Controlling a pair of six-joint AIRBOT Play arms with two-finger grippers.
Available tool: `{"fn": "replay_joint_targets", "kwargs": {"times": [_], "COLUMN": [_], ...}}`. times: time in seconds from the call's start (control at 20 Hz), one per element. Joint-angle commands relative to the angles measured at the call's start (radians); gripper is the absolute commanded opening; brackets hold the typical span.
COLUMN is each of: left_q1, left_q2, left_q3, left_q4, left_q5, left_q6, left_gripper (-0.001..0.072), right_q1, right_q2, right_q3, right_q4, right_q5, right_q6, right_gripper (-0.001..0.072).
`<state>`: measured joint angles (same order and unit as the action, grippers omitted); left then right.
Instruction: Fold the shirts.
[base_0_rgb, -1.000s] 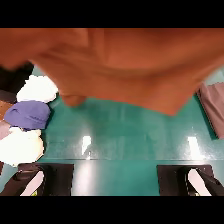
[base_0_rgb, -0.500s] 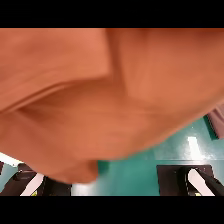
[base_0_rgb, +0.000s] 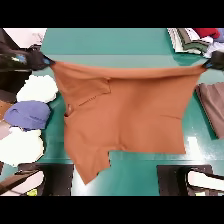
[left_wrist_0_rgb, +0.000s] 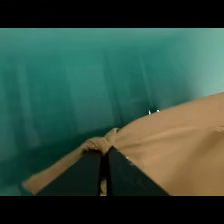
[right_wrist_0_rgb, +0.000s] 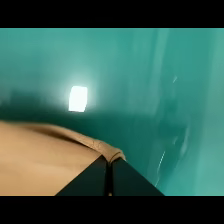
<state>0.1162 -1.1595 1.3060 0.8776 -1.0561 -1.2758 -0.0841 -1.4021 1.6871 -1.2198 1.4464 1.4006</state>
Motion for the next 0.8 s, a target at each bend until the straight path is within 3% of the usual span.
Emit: {"fn": "replay_joint_targets", "kwargs": {"times": [0.0,0.15,0.3,0.55,0.75], "left_q1": [0.001,0.001,0.001,0.001,0.001], "left_q2": [-0.187,-0.268,-0.282,-0.283,-0.283], "left_q3": [-0.061,-0.061,-0.052,-0.016,-0.075], "left_q4": [-0.054,-0.166,-0.176,-0.101,0.062], "left_q5": [0.163,0.302,0.367,0.175,0.075], "left_q6": [0.076,0.163,0.216,0.236,0.188], "left_gripper": [0.0023,0.0023,0.0023,0.0022,0.0022], "right_q1": [0.028,0.027,0.026,0.027,0.034], "right_q2": [-0.171,-0.241,-0.249,-0.242,-0.193], "right_q3": [-0.036,-0.036,-0.036,-0.044,-0.202], "right_q4": [-0.019,-0.007,-0.002,-0.006,-0.003], "right_q5": [-0.089,-0.219,-0.306,-0.164,-0.184], "right_q6": [0.025,0.039,0.039,0.019,0.019], "right_gripper": [0.0016,0.0016,0.0016,0.0015,0.0015]}}
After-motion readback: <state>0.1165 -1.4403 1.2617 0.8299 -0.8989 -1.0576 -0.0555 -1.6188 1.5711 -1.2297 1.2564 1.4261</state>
